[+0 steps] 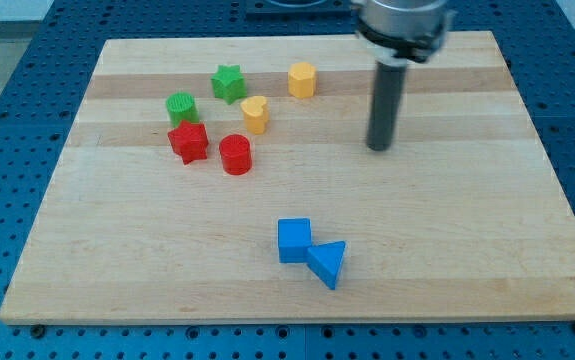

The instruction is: Push the green circle down a bit

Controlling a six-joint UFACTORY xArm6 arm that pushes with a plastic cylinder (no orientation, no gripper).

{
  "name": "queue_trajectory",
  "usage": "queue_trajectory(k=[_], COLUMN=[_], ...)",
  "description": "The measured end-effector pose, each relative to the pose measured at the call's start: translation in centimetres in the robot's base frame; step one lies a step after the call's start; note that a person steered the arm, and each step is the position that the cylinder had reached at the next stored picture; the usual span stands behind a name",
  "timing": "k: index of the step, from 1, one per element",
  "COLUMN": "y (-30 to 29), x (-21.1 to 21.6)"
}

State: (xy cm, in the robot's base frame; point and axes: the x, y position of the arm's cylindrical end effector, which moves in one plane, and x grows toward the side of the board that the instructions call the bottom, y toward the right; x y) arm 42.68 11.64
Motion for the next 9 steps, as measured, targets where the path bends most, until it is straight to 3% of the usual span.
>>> queue_trajectory(k=[1, 2, 3, 6, 9], y=[1.5, -3.3, -4.6, -9.9, -8.4], x=[5.3, 13.7, 19.1, 19.2, 16.7])
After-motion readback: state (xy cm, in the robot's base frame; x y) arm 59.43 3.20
